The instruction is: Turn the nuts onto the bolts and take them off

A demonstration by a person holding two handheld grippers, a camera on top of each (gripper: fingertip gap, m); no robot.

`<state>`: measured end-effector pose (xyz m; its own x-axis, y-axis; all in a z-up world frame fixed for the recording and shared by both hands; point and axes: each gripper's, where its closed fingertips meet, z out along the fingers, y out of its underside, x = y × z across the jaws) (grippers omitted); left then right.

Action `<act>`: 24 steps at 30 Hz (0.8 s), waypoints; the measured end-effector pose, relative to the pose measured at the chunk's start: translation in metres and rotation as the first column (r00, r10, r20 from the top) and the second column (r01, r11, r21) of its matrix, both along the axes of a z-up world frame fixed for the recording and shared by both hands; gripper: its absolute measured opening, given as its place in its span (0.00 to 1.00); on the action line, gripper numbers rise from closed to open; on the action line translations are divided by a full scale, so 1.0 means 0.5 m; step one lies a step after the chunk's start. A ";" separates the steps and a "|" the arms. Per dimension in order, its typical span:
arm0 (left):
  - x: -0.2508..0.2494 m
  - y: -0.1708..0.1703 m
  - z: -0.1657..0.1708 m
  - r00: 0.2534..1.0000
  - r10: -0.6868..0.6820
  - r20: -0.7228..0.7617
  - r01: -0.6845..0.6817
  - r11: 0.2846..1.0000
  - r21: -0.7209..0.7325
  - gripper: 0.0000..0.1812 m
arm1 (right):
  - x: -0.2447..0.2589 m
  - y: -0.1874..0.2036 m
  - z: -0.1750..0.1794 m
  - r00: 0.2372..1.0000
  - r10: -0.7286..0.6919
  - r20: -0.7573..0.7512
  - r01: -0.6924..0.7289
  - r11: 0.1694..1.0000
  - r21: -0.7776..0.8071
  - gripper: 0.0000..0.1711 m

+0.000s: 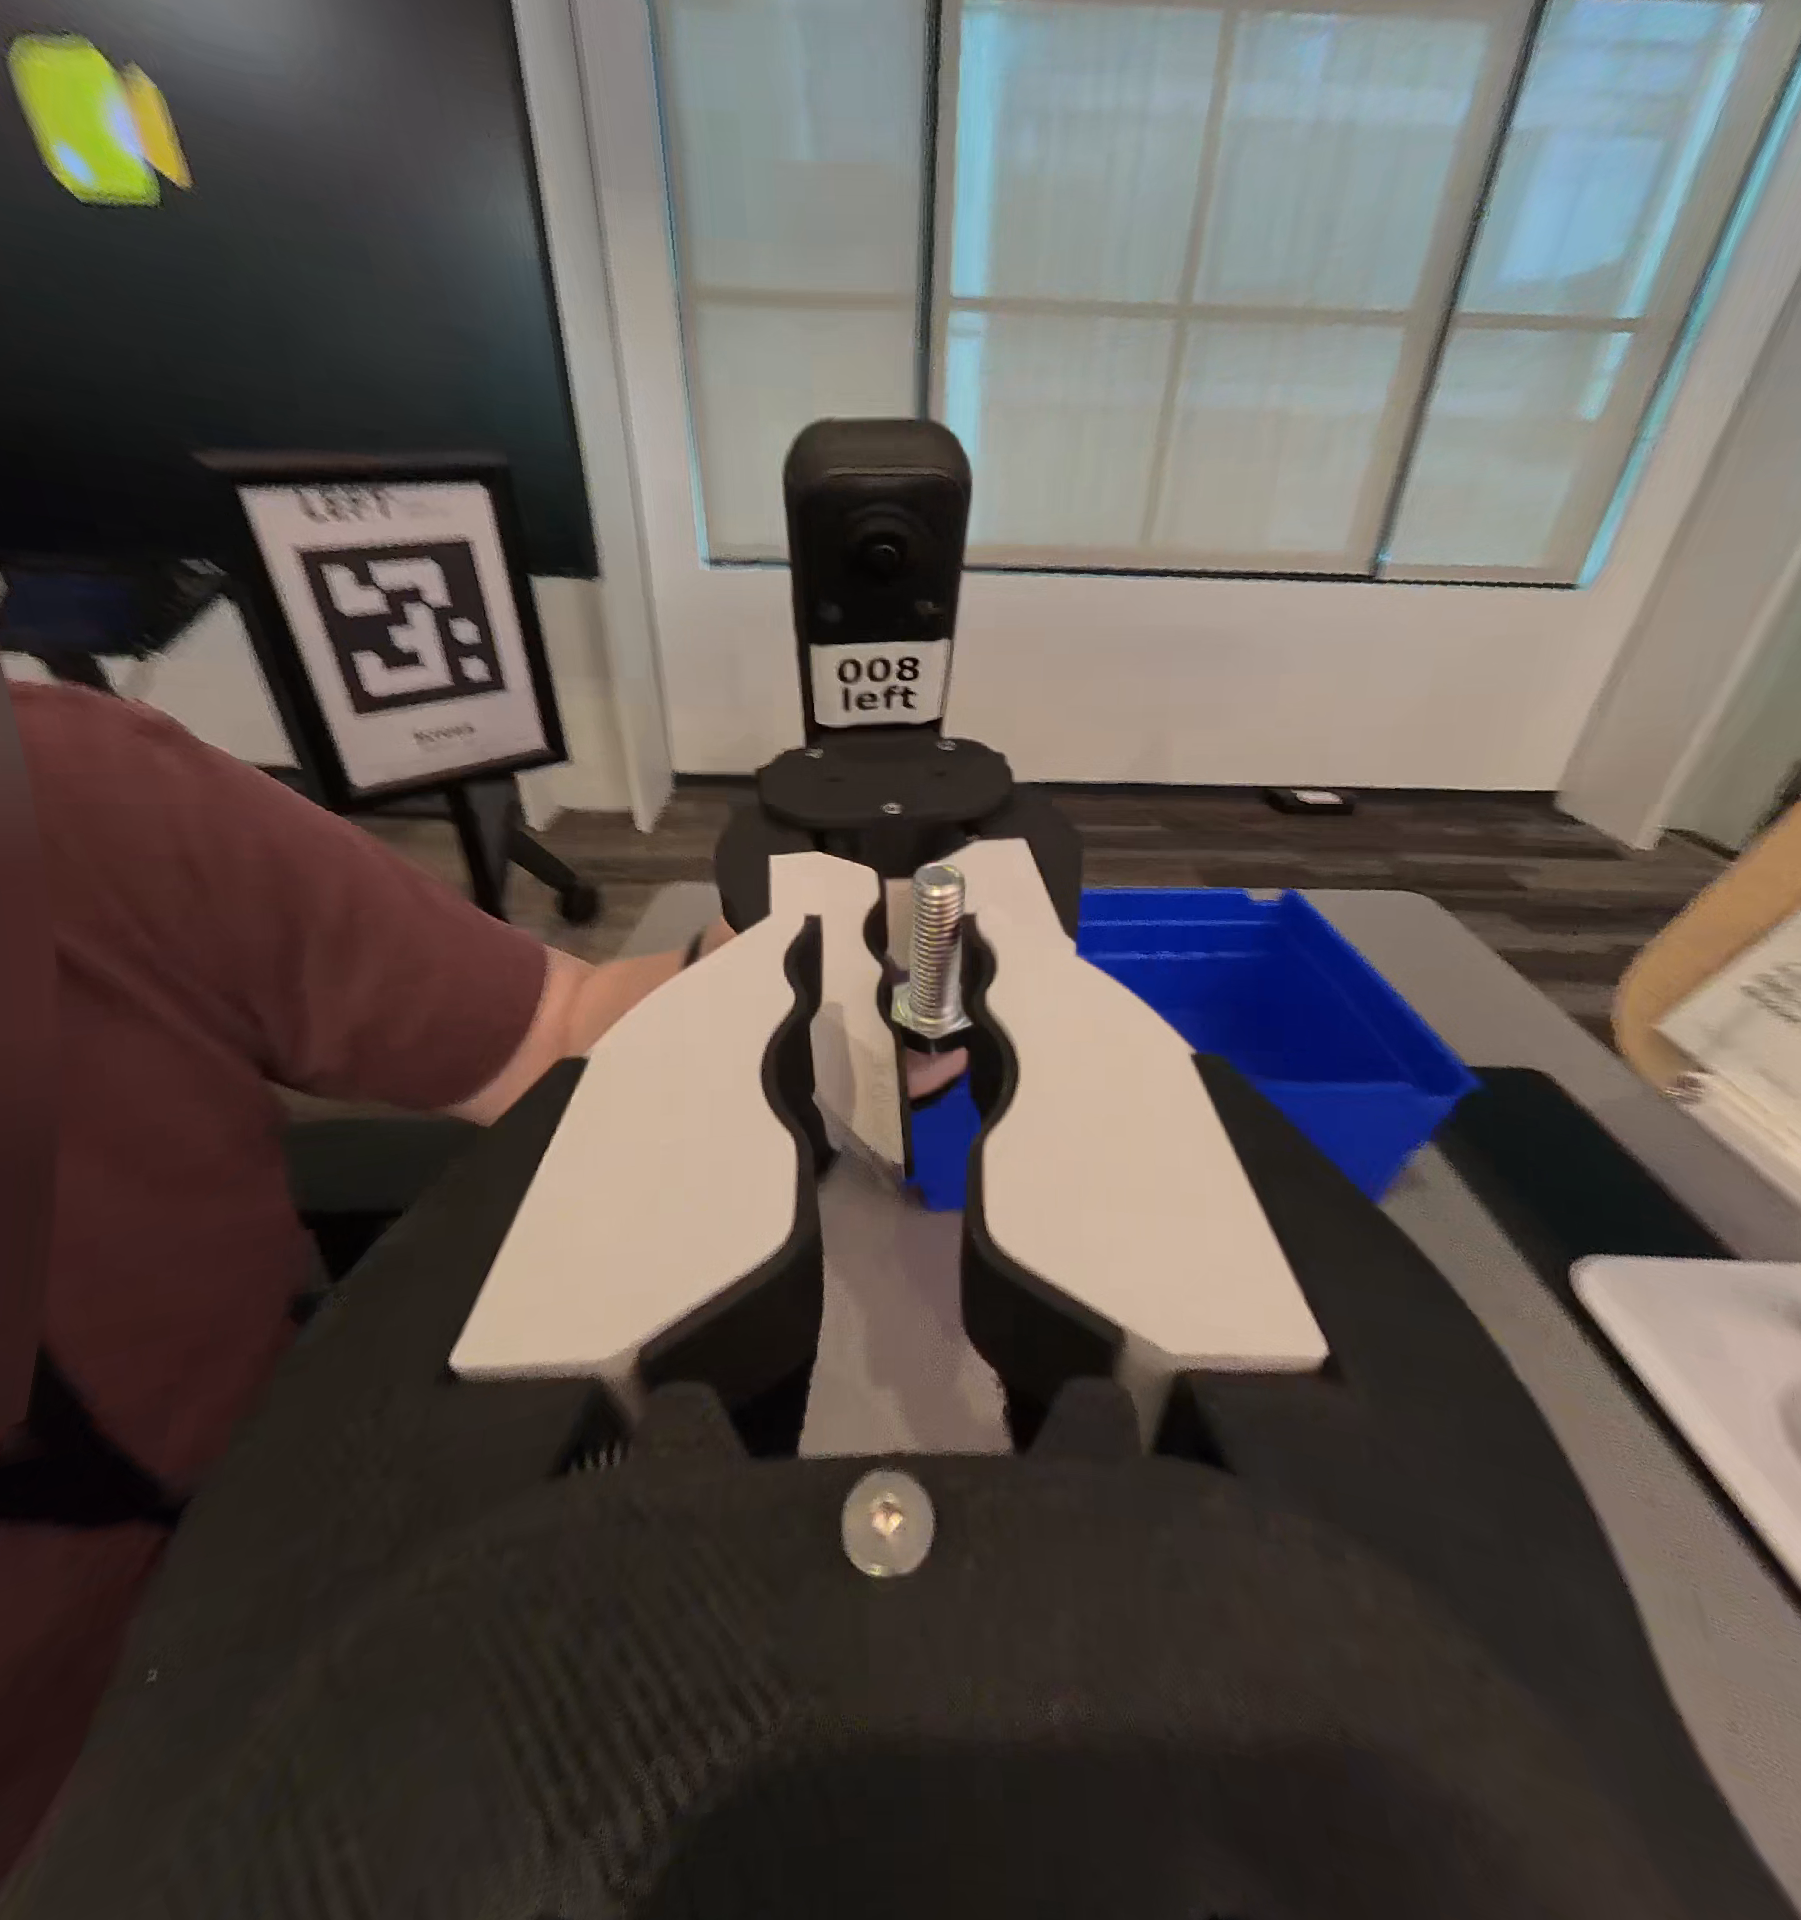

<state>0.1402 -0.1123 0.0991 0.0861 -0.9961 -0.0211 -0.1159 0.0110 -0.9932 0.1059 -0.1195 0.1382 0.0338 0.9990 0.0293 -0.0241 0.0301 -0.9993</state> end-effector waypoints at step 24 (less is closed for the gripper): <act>-0.054 0.049 -0.030 0.955 0.182 -0.233 -0.168 0.983 0.076 0.20 | 0.619 0.357 -0.455 0.063 -0.307 0.950 0.773 0.617 0.148 0.07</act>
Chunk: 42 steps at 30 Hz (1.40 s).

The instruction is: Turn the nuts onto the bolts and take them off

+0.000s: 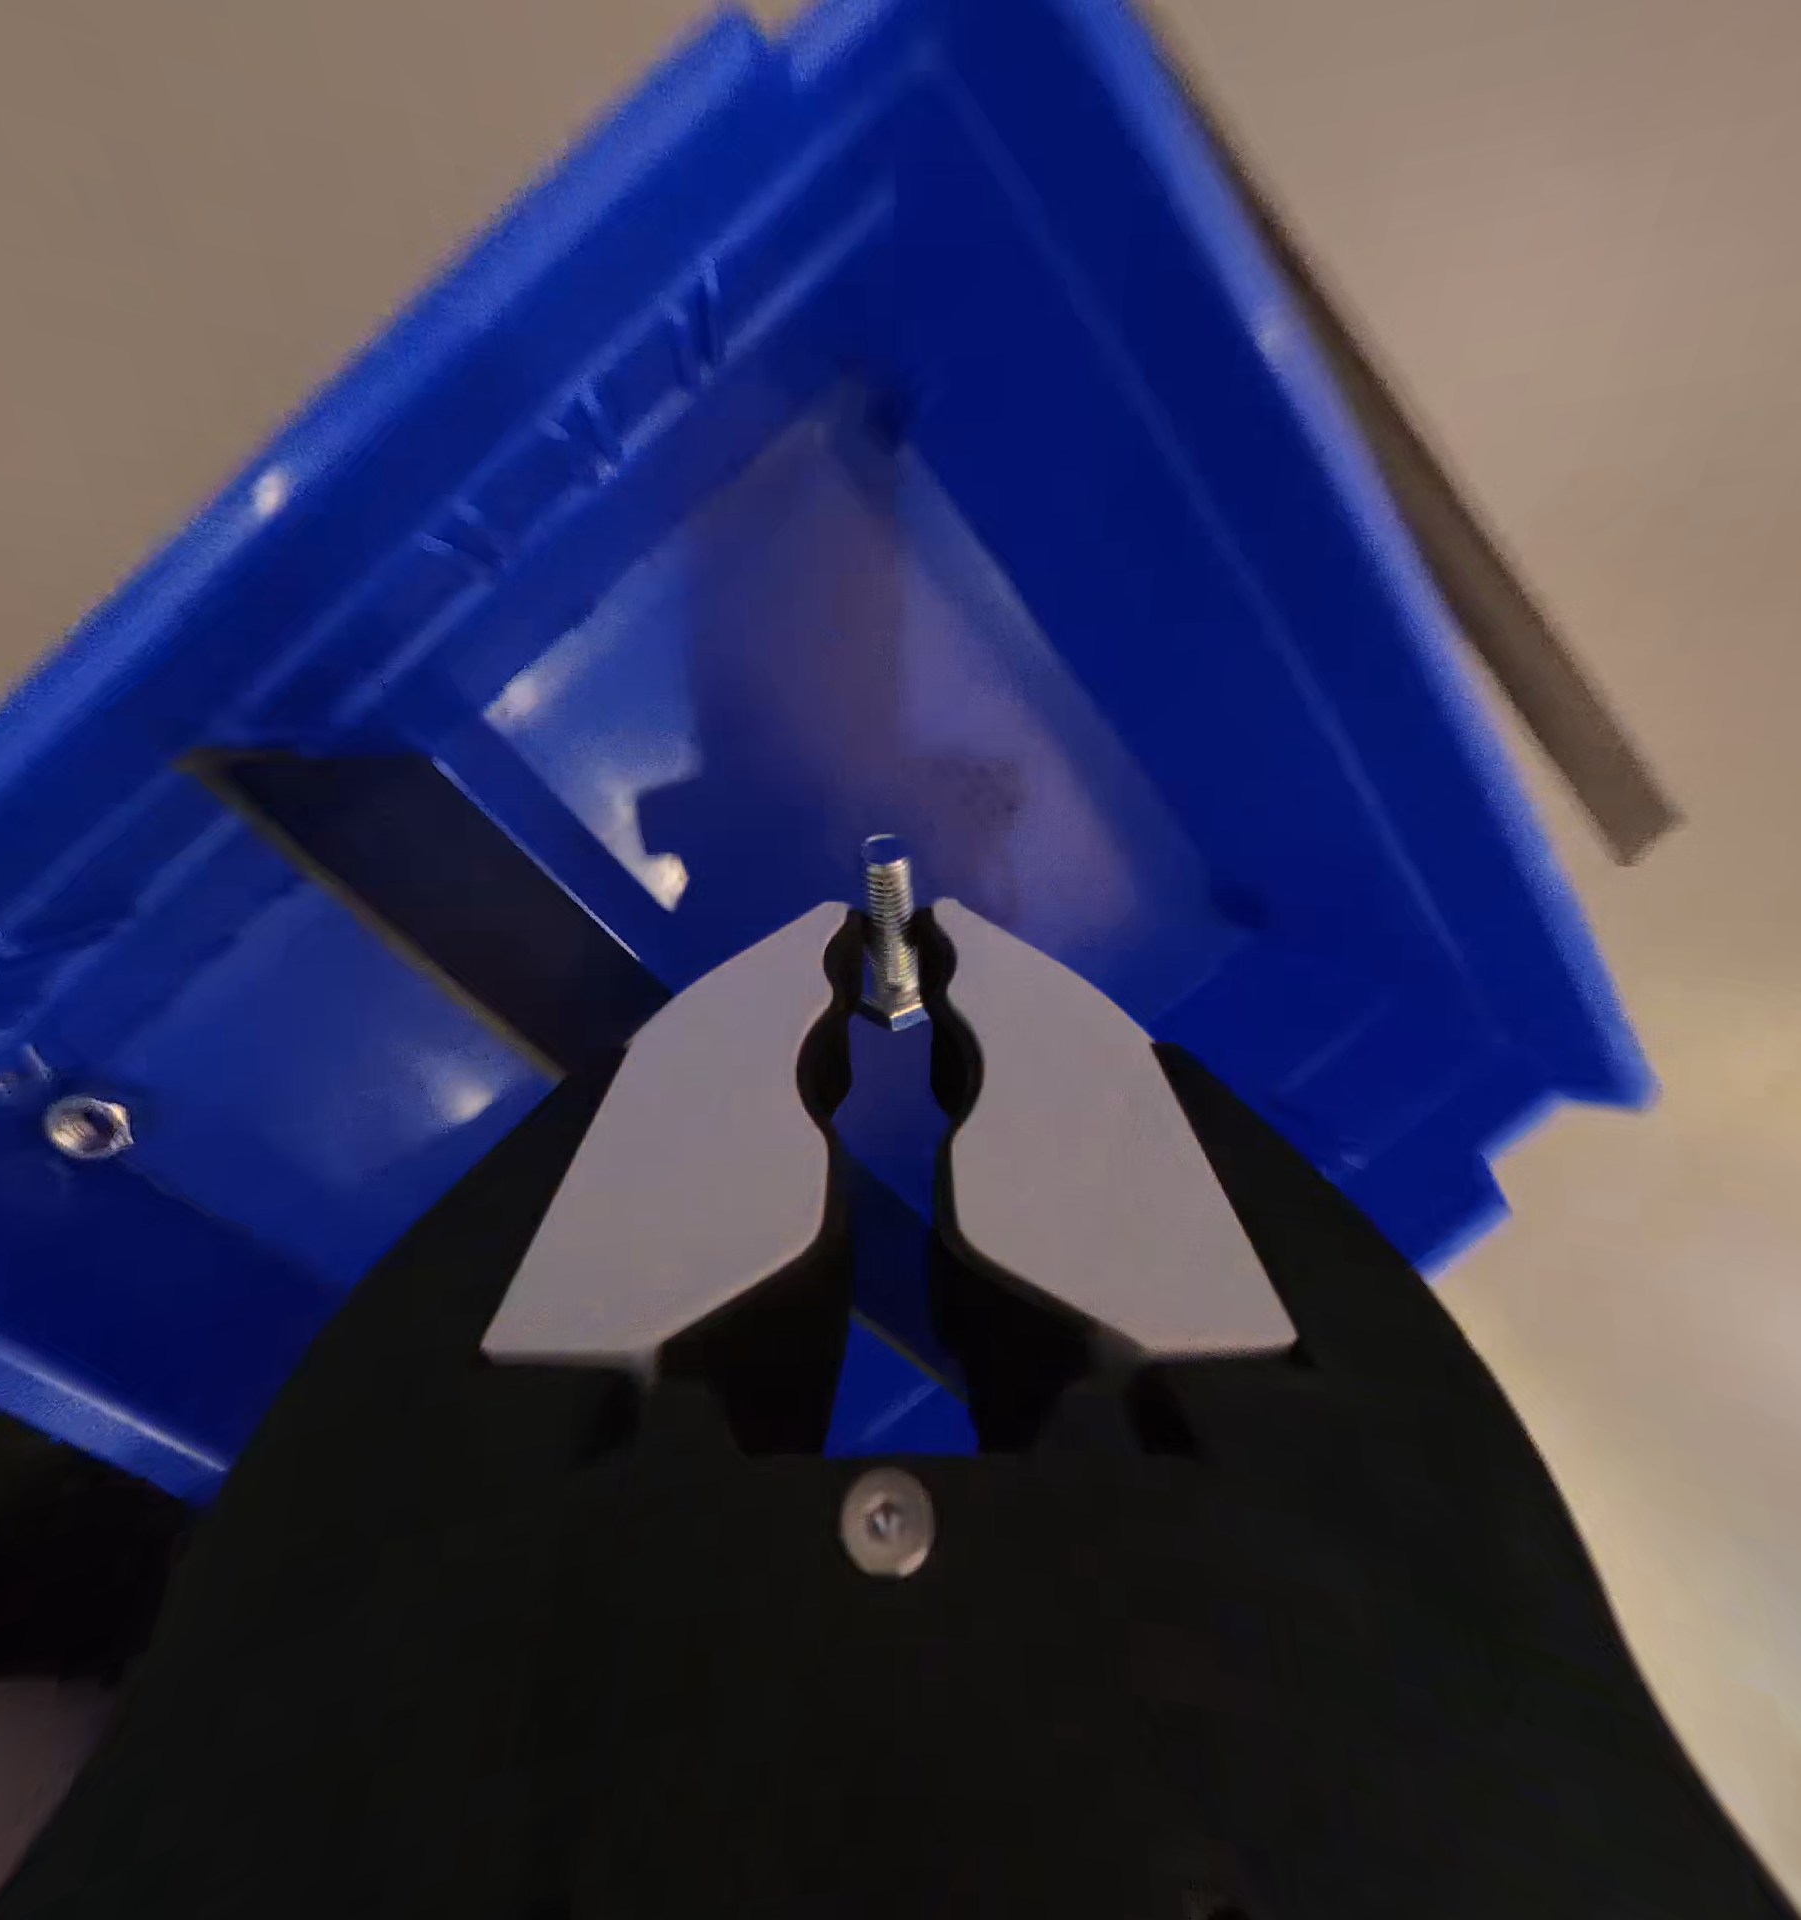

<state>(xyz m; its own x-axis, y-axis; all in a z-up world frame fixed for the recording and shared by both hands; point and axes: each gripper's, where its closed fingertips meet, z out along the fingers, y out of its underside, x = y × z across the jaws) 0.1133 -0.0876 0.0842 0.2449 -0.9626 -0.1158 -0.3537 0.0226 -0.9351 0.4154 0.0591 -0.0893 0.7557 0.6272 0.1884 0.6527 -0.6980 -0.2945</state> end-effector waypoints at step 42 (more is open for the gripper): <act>-0.606 0.281 -0.433 0.303 0.547 -0.781 -0.950 0.241 -0.200 0.18 | -0.135 -0.050 0.239 0.997 0.054 -0.054 -0.018 0.854 0.520 0.30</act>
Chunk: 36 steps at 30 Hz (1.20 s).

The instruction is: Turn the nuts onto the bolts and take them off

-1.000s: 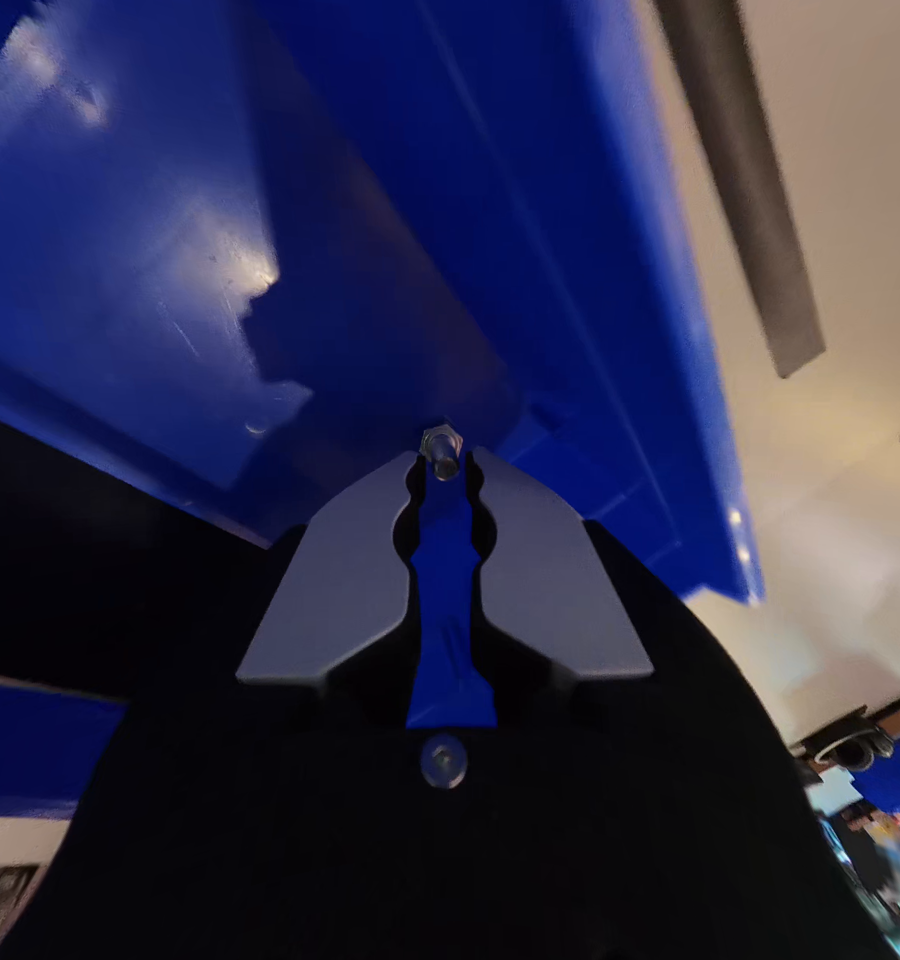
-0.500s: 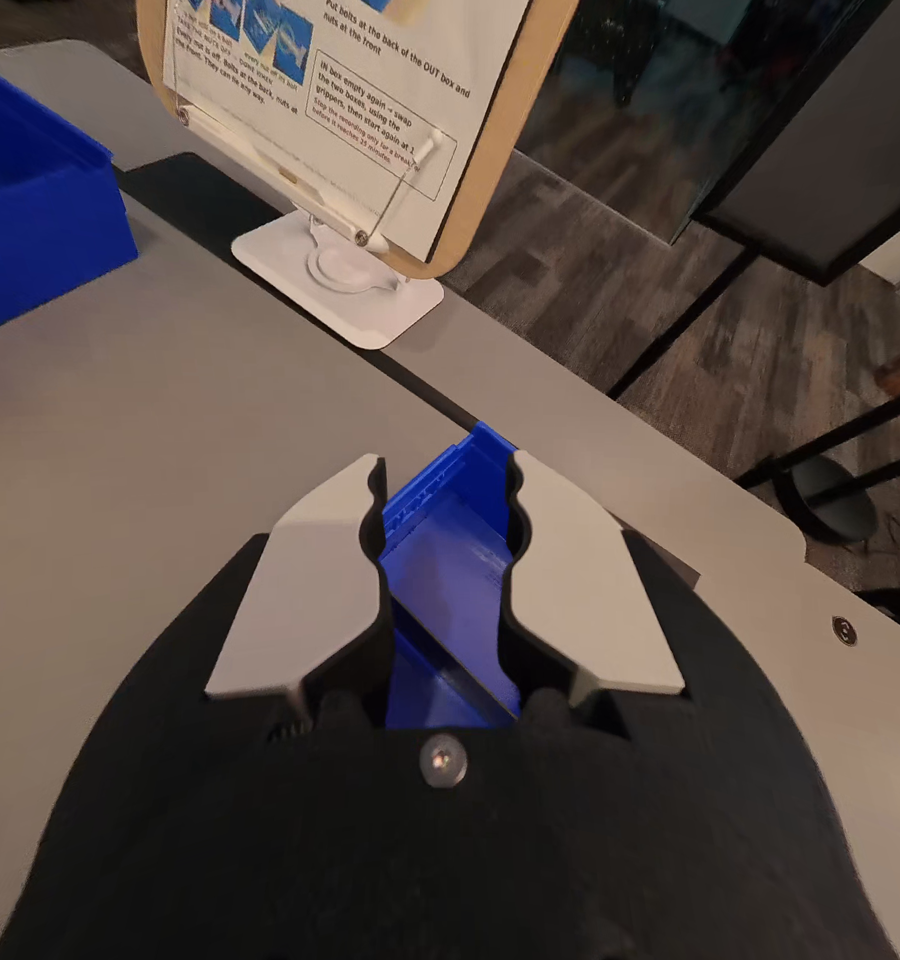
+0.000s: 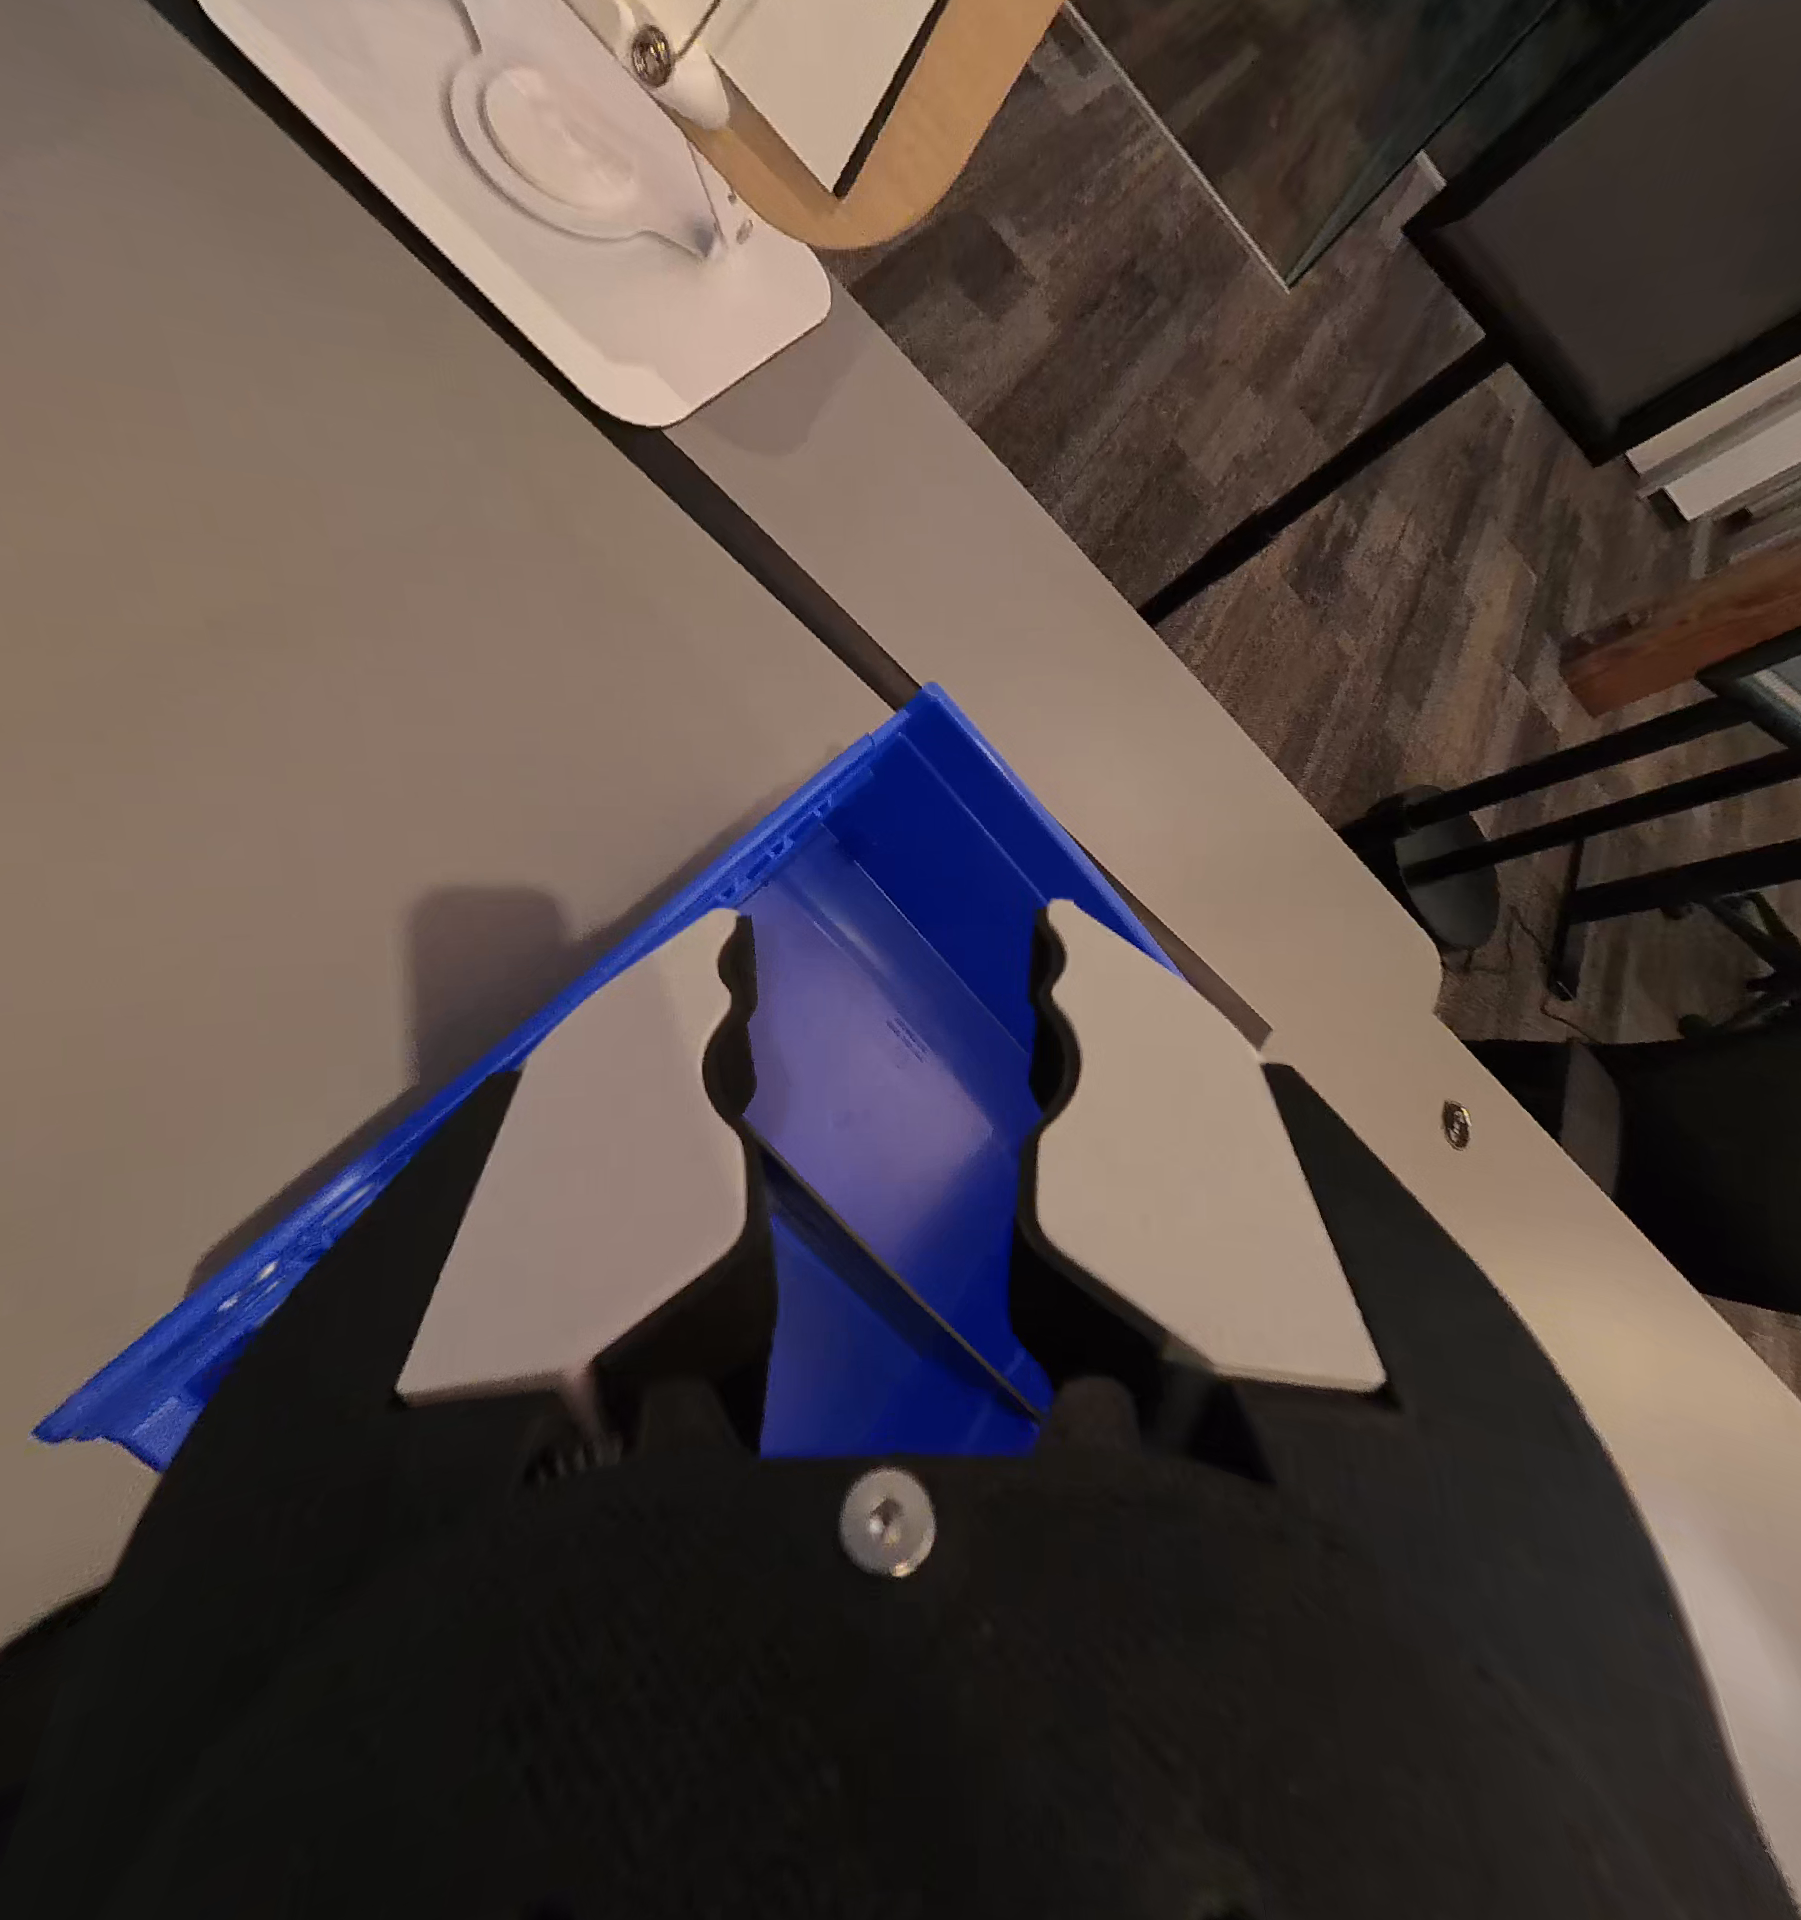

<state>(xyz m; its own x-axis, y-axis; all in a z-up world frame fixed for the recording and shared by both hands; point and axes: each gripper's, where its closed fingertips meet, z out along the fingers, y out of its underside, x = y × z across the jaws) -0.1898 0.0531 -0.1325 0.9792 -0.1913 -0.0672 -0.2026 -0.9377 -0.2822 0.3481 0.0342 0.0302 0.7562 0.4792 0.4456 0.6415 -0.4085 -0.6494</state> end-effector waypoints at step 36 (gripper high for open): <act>0.608 -0.287 0.475 0.004 -0.916 0.401 0.343 0.378 0.860 0.05 | -0.481 -0.227 0.208 0.048 0.701 -0.712 -0.690 0.538 0.483 0.08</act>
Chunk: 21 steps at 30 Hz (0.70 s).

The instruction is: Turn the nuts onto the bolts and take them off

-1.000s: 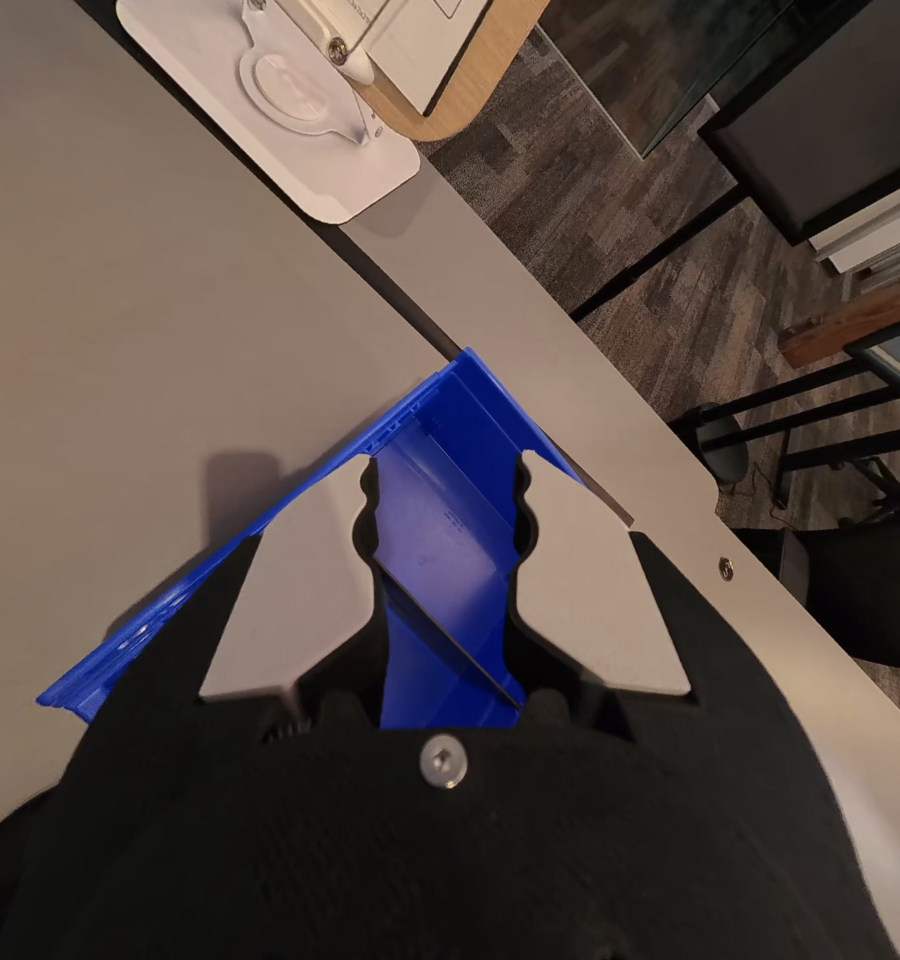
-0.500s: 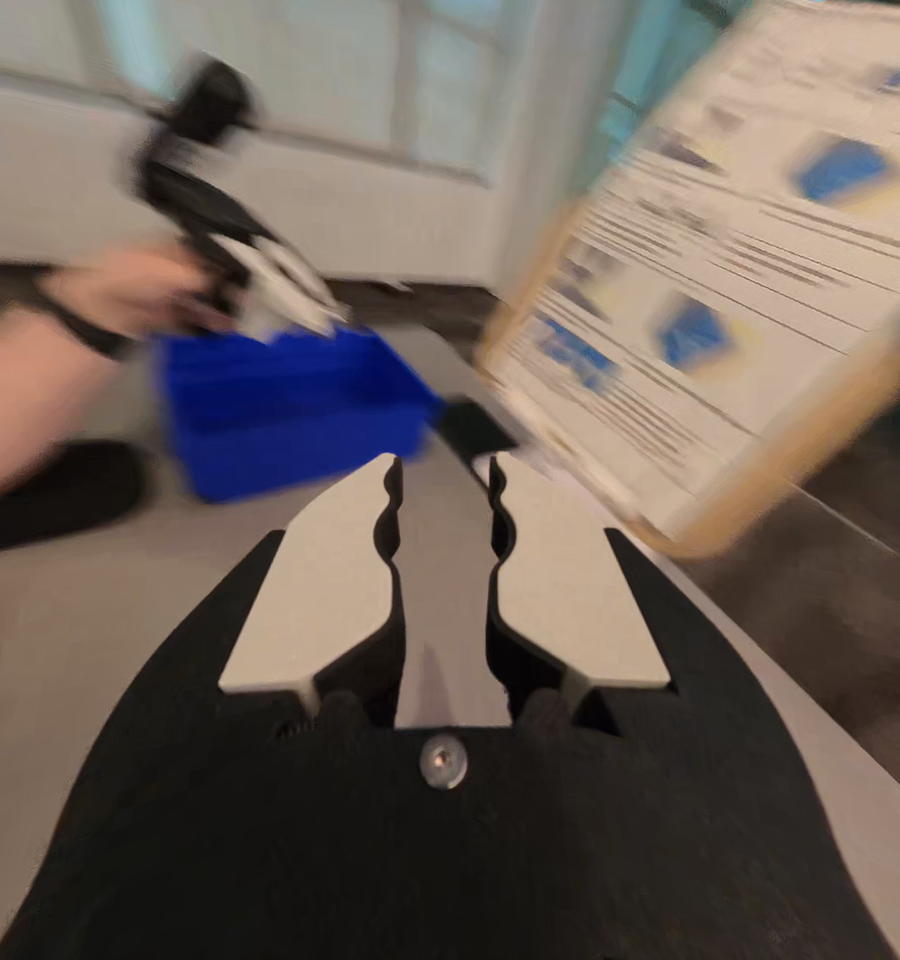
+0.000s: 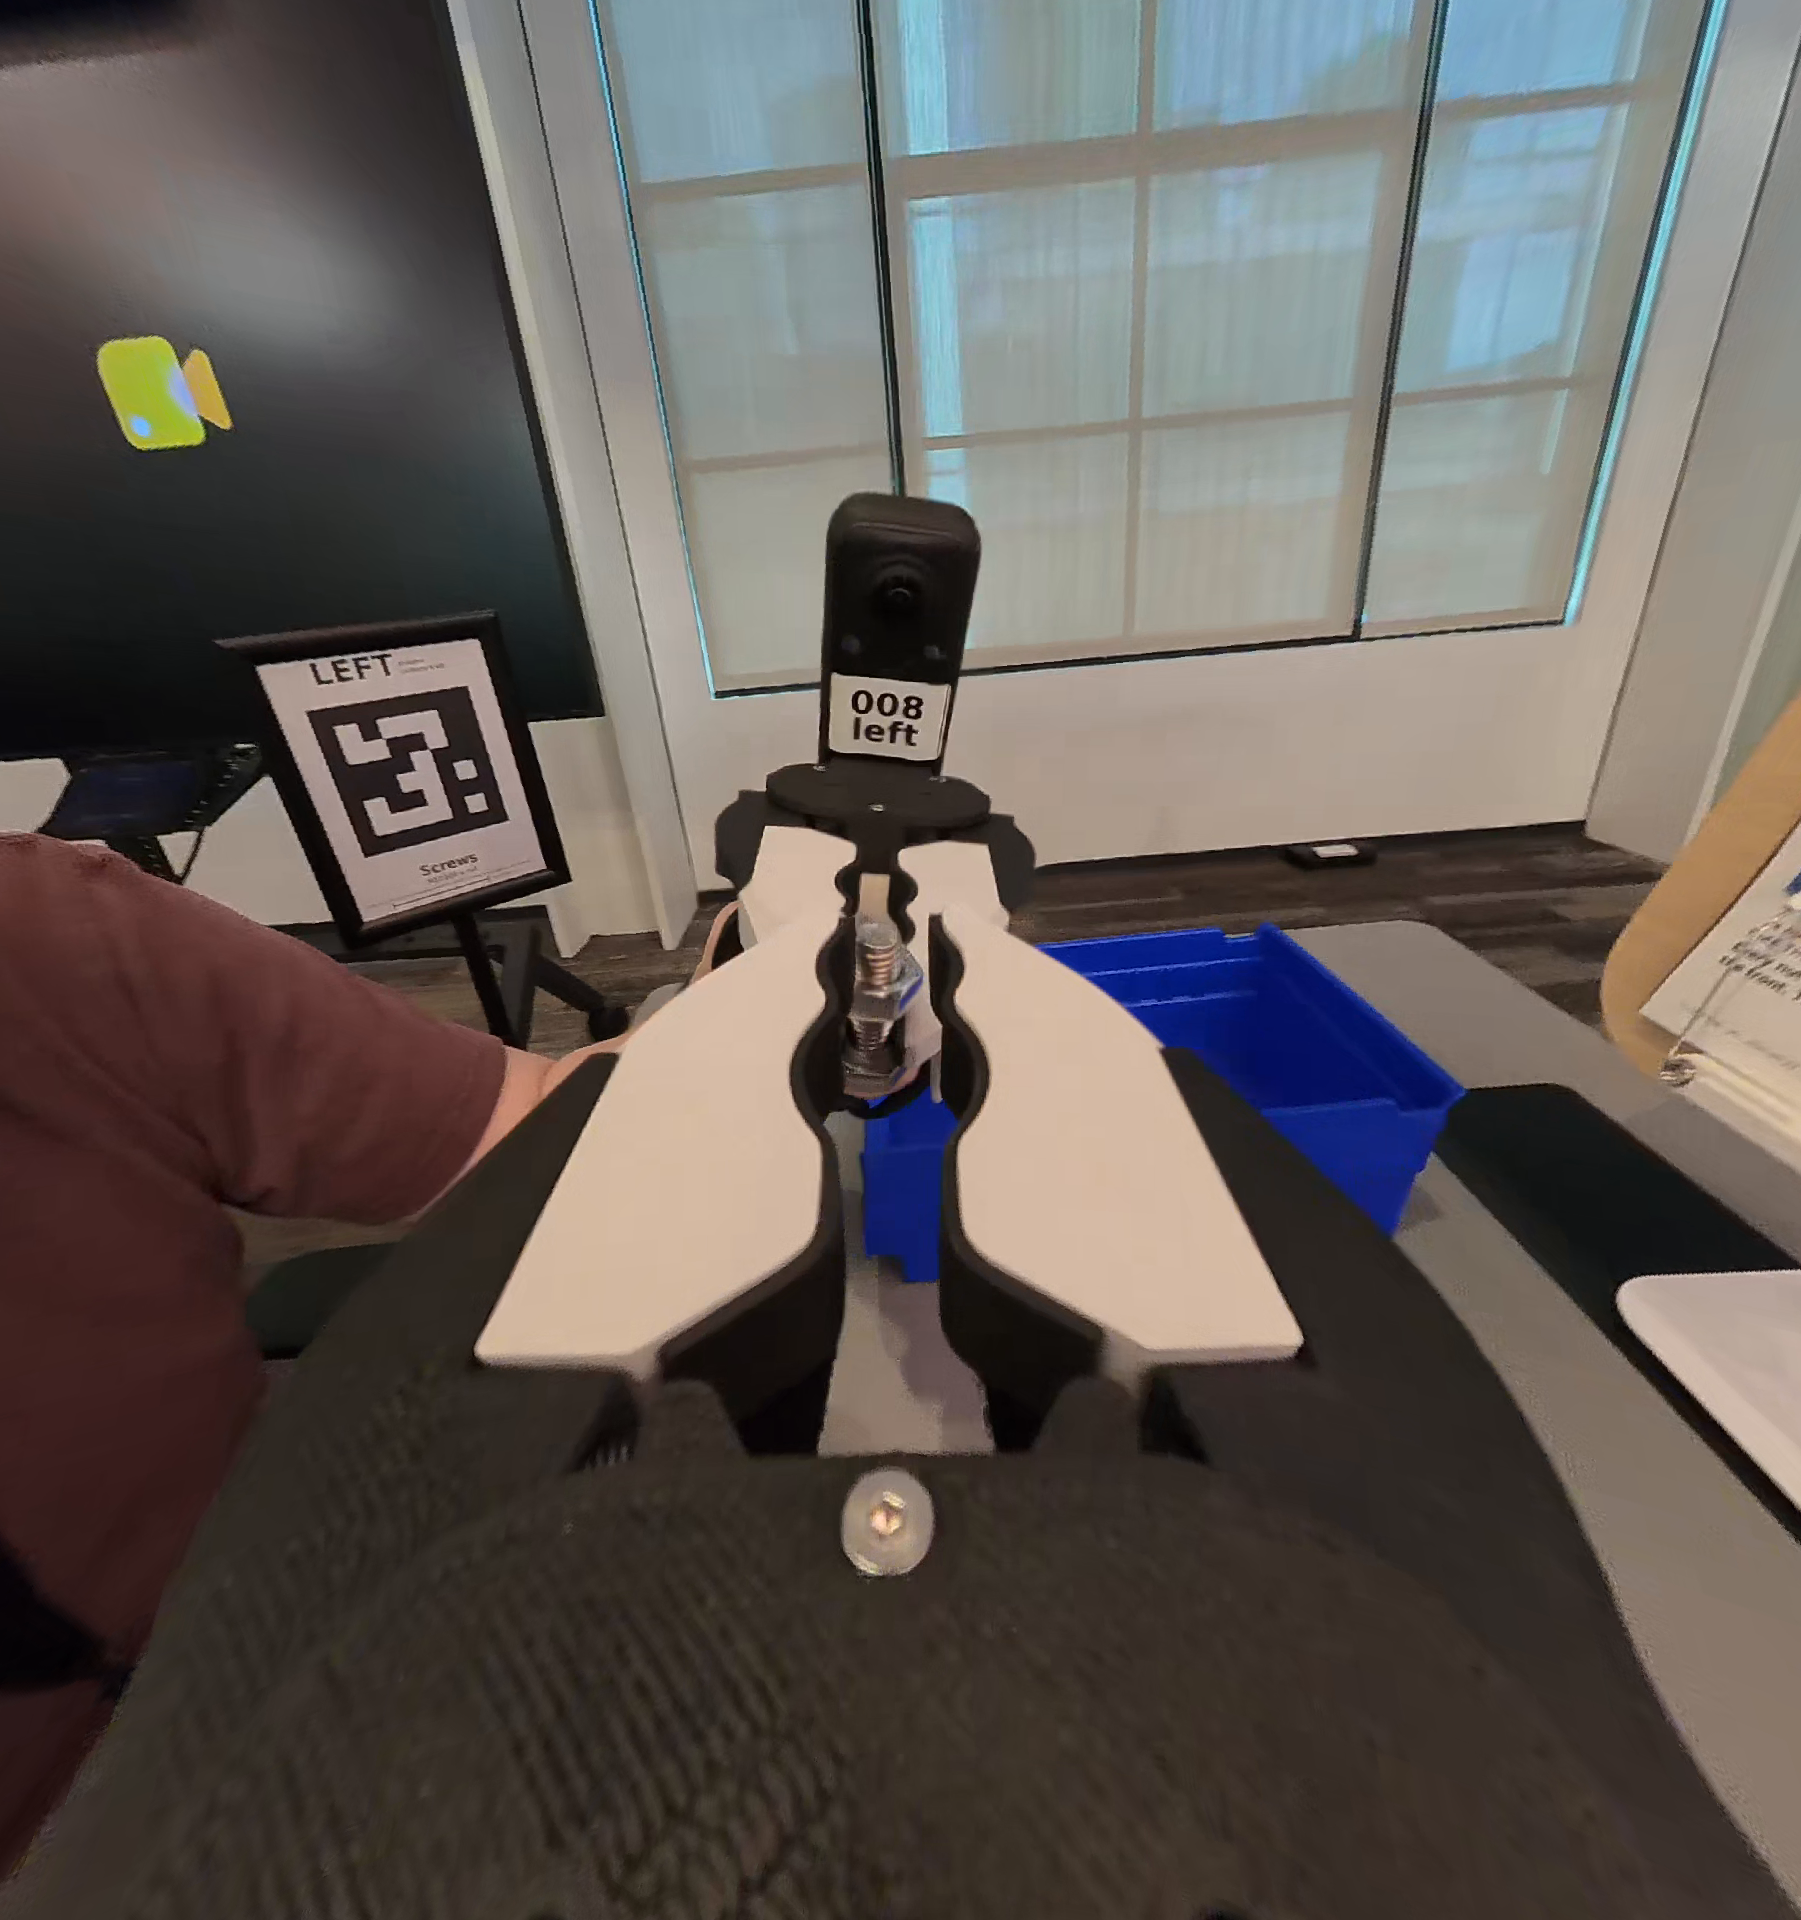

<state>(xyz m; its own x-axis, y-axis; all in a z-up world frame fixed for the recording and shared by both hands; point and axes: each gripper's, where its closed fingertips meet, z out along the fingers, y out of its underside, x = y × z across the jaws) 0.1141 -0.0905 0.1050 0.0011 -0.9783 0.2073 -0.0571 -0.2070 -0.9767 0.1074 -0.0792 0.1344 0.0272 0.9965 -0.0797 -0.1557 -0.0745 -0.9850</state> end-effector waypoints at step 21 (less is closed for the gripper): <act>0.020 -0.032 -0.033 0.995 -0.042 -0.093 0.054 0.991 0.121 0.24 | -0.012 -0.047 -0.009 0.987 0.159 0.020 -0.159 0.987 0.012 0.06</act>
<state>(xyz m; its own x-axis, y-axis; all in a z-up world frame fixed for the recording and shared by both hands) 0.1242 -0.1065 0.0883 -0.0332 -0.9957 0.0861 -0.1528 -0.0801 -0.9850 0.1013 -0.1029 0.1300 -0.1300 0.9892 -0.0676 -0.1238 -0.0839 -0.9888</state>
